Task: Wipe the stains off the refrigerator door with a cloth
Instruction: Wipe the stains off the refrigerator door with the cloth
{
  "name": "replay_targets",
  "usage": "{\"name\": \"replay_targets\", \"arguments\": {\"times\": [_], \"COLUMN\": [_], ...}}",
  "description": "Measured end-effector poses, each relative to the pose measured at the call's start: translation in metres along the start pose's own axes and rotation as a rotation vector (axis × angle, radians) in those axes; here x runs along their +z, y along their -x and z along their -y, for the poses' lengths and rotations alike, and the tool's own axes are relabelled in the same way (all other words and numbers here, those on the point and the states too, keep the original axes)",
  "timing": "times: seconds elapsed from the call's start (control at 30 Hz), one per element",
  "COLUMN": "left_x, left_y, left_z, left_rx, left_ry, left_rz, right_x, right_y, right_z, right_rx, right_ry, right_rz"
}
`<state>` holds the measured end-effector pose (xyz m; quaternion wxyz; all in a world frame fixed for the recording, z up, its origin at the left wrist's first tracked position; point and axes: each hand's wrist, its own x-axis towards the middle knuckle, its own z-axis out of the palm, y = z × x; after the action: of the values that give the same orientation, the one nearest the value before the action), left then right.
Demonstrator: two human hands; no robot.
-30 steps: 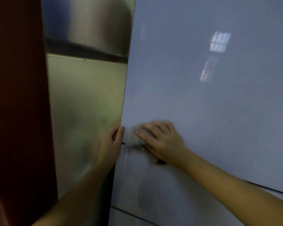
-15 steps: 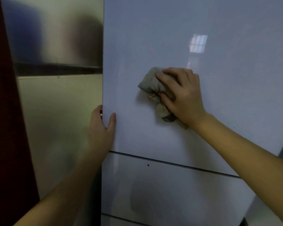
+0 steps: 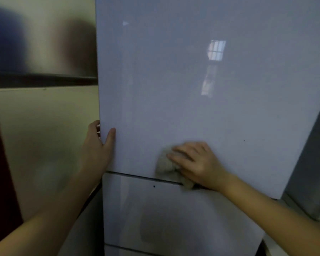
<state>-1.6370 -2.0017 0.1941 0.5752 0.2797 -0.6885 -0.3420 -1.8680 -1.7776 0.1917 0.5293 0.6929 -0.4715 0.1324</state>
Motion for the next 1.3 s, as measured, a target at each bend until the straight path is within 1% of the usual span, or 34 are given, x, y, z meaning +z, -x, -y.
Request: {"name": "replay_targets", "arguments": {"times": [0.17,0.23,0.3,0.4,0.53,0.6,0.7,0.83,0.97,1.07,1.13,1.2,1.3], "left_x": [0.006,0.01,0.019,0.04,0.071,0.085,0.094,0.094,0.096,0.098,0.101,0.104,0.106], "left_y": [0.003,0.001,0.0,0.005,0.021,0.026,0.029,0.028,0.028,0.02,0.015,0.013,0.015], "left_z": [-0.018,-0.027,-0.035,-0.047,-0.057,-0.059,-0.059,-0.061,-0.072,-0.084,-0.09,-0.09,-0.085], "left_rx": [0.028,0.131,0.261,0.443,0.74,0.84,0.844,0.852,0.852,0.928,0.979,0.995,1.003], "left_ry": [-0.024,-0.118,-0.257,-0.408,-0.537,-0.61,-0.668,-0.658,-0.614,-0.562,-0.533,-0.524,-0.517], "left_rz": [-0.112,-0.164,-0.181,-0.16,-0.082,-0.064,-0.078,-0.067,-0.068,-0.082,-0.1,-0.111,-0.113], "right_x": [-0.063,-0.08,-0.087,-0.077,-0.053,-0.05,-0.065,-0.105,-0.139,-0.162,-0.172,-0.171,-0.156], "right_y": [-0.044,-0.049,-0.042,-0.009,0.058,0.087,0.108,0.101,0.05,0.005,-0.009,-0.005,0.027], "right_z": [-0.073,-0.093,-0.098,-0.082,-0.044,-0.027,-0.025,-0.064,-0.115,-0.153,-0.173,-0.177,-0.155], "right_rx": [0.193,0.247,0.265,0.246,0.086,0.045,0.095,0.23,0.364,0.41,0.453,0.499,0.538], "right_ry": [0.123,0.142,0.147,0.13,0.071,0.05,0.038,0.111,0.22,0.28,0.306,0.314,0.283], "right_rz": [-0.1,-0.123,-0.121,-0.095,0.034,0.1,0.102,0.017,-0.095,-0.171,-0.206,-0.235,-0.219]}}
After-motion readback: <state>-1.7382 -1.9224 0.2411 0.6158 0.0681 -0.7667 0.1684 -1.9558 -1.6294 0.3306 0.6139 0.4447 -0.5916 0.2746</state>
